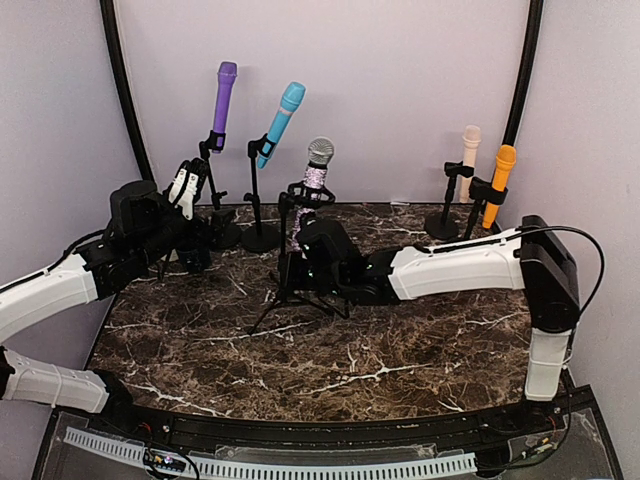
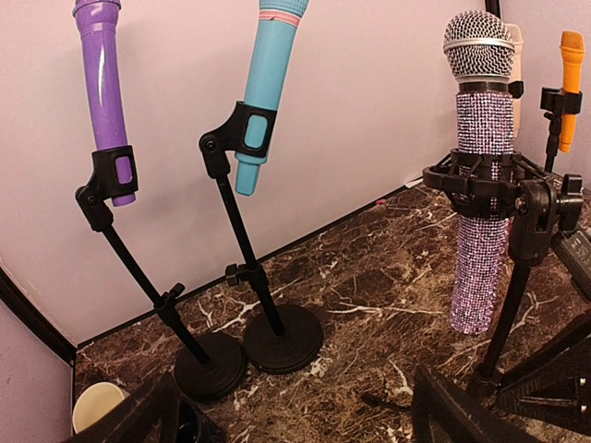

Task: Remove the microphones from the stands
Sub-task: Unscrew the knob on the stand of the microphone stand.

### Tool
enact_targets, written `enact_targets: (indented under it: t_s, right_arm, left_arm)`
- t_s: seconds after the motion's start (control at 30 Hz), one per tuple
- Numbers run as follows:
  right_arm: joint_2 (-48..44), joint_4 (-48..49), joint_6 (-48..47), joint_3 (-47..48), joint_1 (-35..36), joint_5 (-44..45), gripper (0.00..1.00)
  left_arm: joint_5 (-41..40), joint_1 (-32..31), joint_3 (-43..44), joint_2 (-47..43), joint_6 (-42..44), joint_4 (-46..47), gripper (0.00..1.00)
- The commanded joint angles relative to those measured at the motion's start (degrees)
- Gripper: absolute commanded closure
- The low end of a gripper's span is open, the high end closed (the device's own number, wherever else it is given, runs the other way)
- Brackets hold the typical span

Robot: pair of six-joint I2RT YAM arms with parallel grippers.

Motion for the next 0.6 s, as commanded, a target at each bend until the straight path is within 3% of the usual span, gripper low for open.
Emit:
enact_targets:
  t_s: [0.0,0.57]
  right_arm:
    - [2.5,-4.3,-6.8,5.1,2.3,6.3,1.00]
    - [7.2,-12.0,-20.1,12.4,7.1,16.8,1.00]
  left_arm:
    - [-0.3,-0.2,-0.6,-1.7,0.7,1.1,0.11]
    - [-0.1,-0.3,-0.8,-2.4,0.7,1.3,0.11]
